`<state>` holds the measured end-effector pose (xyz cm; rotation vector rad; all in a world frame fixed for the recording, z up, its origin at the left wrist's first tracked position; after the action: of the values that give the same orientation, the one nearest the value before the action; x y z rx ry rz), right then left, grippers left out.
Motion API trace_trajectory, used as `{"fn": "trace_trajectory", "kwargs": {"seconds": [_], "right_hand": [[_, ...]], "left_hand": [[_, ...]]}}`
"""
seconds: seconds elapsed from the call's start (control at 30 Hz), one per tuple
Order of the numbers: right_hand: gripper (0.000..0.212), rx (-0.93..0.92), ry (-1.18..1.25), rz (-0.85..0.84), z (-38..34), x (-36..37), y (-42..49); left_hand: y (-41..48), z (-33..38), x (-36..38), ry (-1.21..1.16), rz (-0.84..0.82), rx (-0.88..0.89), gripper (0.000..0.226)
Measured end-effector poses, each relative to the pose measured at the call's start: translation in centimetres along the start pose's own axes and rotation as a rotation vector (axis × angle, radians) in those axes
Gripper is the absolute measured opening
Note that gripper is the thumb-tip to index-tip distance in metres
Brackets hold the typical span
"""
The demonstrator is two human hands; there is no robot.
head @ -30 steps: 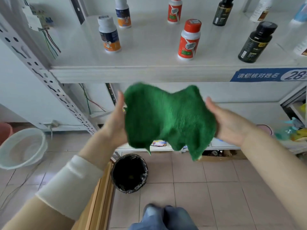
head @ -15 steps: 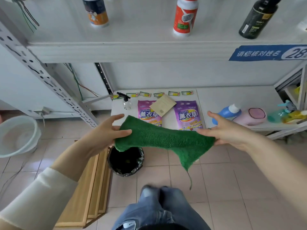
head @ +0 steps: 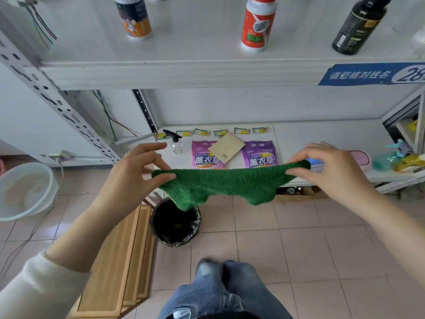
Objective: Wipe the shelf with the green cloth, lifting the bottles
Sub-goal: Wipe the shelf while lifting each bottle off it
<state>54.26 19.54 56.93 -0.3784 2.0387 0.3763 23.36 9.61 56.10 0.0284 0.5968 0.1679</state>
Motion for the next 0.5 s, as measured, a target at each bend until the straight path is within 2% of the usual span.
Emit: {"fn": "trace_trajectory", "kwargs": {"seconds": [0.1, 0.17, 0.27, 0.4, 0.5], "right_hand": [[0.018, 0.15, 0.327, -0.117, 0.8, 0.4, 1.0], [0.019, 0.202, 0.426, -0.129, 1.1, 0.6, 1.8], [0.012, 0.258, 0.41, -0.106, 1.5, 0.6, 2.7], [0.015, 0.213, 0.331, -0.04, 1.3, 0.3, 3.3], [0.012, 0.26, 0.365, -0.164, 1.4, 1.3, 3.3]], "left_hand": [[0.5, -0.4, 0.3, -0.255, -0.046, -0.077, 0.013], [1.0, -0.3, 0.2, -0.32, 0.02, -0.079, 0.023], [1.9, 0.2, -0.1, -0.387, 0.07, -0.1, 0.019], [2.9, 0.1, -0.5, -0.476, 0.131, -0.172, 0.024], [2.9, -0.5, 0.4, -0.578, 0.166, -0.284, 0.024]]}}
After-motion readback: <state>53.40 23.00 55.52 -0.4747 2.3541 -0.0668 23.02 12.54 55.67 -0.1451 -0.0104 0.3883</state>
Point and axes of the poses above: each hand's wrist, its own y-axis towards the middle knuckle, its own x-axis out of the palm, z = x × y, the point moved 4 cm from there along y, towards the middle knuckle, and after that the axes turned 10 degrees about -y, right-handed, at the moved point
